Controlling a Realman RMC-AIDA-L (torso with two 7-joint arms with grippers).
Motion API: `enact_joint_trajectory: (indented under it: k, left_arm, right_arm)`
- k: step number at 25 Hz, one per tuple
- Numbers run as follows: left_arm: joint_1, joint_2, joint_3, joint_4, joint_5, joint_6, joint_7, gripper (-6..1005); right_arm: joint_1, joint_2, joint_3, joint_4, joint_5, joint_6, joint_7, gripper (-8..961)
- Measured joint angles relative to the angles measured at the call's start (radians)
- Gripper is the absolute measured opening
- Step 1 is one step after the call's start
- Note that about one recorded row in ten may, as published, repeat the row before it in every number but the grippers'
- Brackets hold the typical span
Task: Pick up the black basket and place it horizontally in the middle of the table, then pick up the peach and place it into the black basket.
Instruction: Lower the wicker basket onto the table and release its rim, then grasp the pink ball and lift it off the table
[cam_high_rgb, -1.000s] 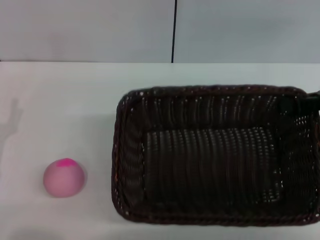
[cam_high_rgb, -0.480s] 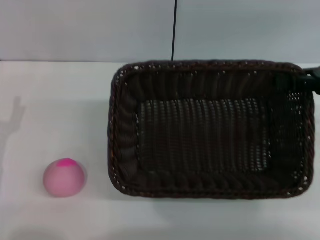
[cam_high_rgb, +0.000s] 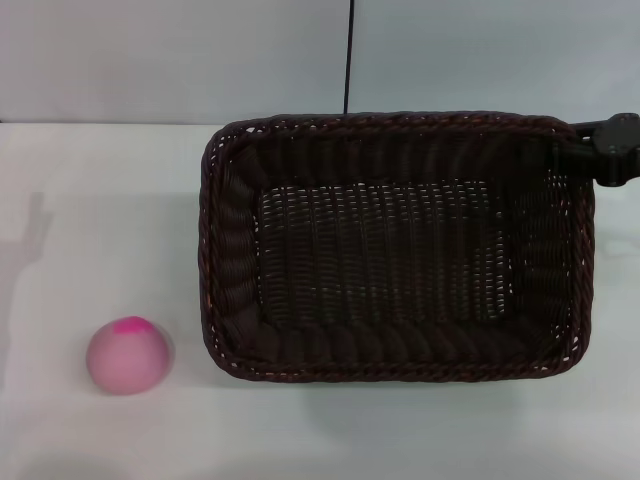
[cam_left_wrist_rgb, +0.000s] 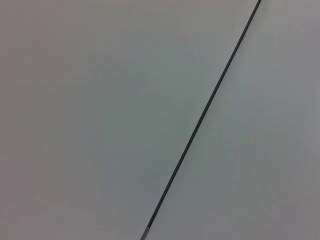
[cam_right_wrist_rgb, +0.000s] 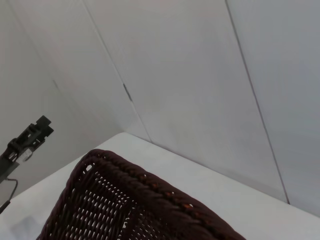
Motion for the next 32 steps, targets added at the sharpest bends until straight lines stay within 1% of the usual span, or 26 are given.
enact_joint_trajectory:
  k: [4, 11, 16, 17, 20, 21, 22, 23, 25, 26, 27, 28, 30, 31, 32]
  left_arm:
    - [-0.001, -0.001, 0.0, 0.0, 0.0, 0.0, -0.005, 776]
    - [-0.006, -0.002, 0.0, -0.001, 0.005, -0.004, -0.005, 772]
    - [-0.012, -0.003, 0.0, -0.001, 0.006, -0.008, -0.004, 769]
    - [-0.013, -0.003, 0.0, -0.001, 0.006, -0.008, -0.004, 769]
    - [-0.017, -0.003, 0.0, -0.002, 0.006, -0.009, -0.004, 767]
    - [-0.017, -0.003, 0.0, -0.002, 0.006, -0.009, -0.004, 767]
    - [-0.018, -0.001, 0.004, -0.002, 0.006, -0.01, -0.004, 766]
    - [-0.018, -0.001, 0.004, -0.002, 0.006, -0.01, -0.004, 765]
    - [-0.018, 0.0, 0.008, -0.002, 0.005, -0.01, -0.004, 764]
    - [-0.018, 0.0, 0.011, -0.001, 0.005, -0.01, -0.004, 764]
    - [-0.018, 0.001, 0.017, 0.0, 0.005, -0.009, -0.004, 763]
    - [-0.018, 0.002, 0.024, 0.002, 0.006, -0.008, -0.004, 763]
    - [-0.014, 0.006, 0.054, 0.008, 0.005, 0.001, -0.005, 761]
    - [-0.012, 0.011, 0.11, 0.03, 0.006, 0.025, -0.019, 761]
    - [-0.013, 0.013, 0.133, 0.051, 0.005, 0.037, -0.031, 760]
  right_arm:
    - [-0.003, -0.001, -0.002, 0.001, -0.004, -0.007, -0.012, 207]
    - [-0.003, -0.008, -0.038, -0.006, -0.019, -0.018, -0.009, 209]
    - [0.001, -0.008, -0.034, -0.011, -0.018, 0.002, -0.016, 362]
    - [0.002, -0.008, -0.021, -0.033, -0.012, 0.035, -0.029, 393]
    - [0.001, -0.01, 0.008, -0.062, 0.01, 0.085, -0.05, 440]
    - [-0.001, -0.013, 0.032, -0.074, 0.032, 0.116, -0.067, 456]
    - [-0.009, -0.019, 0.079, -0.075, 0.089, 0.157, -0.111, 472]
    - [-0.009, -0.019, 0.079, -0.075, 0.089, 0.157, -0.111, 488]
    - [-0.026, -0.02, 0.111, -0.067, 0.151, 0.185, -0.145, 519]
    - [-0.04, -0.015, 0.121, -0.062, 0.187, 0.196, -0.16, 519]
    - [-0.065, -0.002, 0.127, -0.053, 0.234, 0.204, -0.178, 519]
    - [-0.065, -0.002, 0.127, -0.053, 0.234, 0.204, -0.178, 519]
    - [-0.102, 0.02, 0.127, -0.047, 0.284, 0.202, -0.198, 519]
    - [-0.12, 0.033, 0.128, -0.046, 0.309, 0.2, -0.207, 519]
    - [-0.139, 0.047, 0.128, -0.047, 0.331, 0.195, -0.217, 519]
